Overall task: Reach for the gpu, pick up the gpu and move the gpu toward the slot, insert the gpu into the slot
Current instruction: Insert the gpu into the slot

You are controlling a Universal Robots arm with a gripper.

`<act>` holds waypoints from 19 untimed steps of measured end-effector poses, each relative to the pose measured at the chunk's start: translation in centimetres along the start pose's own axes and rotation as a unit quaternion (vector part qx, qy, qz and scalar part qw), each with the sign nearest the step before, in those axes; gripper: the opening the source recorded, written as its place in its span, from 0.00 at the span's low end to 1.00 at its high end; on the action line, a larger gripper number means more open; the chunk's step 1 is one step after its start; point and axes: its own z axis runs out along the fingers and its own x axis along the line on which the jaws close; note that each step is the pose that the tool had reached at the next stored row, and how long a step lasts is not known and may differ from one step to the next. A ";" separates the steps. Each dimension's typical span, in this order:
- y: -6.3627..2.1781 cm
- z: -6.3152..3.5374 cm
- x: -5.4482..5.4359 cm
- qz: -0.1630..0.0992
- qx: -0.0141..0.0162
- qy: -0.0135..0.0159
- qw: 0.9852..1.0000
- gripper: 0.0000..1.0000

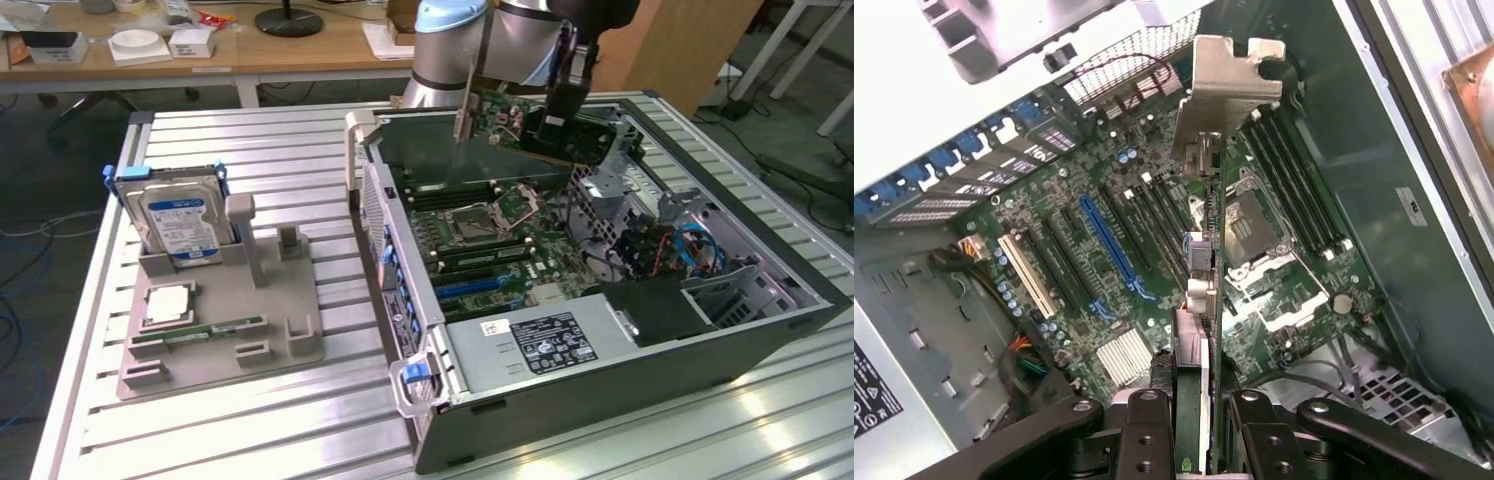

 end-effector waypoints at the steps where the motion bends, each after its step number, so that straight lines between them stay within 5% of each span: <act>1: 0.00 0.00 0.0 -0.005 0.000 0.000 1.000 0.27; 10: 0.00 0.02 0.0 -0.055 -0.002 -0.001 0.998 0.27; 19: 0.00 0.03 0.0 -0.113 -0.004 -0.002 0.994 0.27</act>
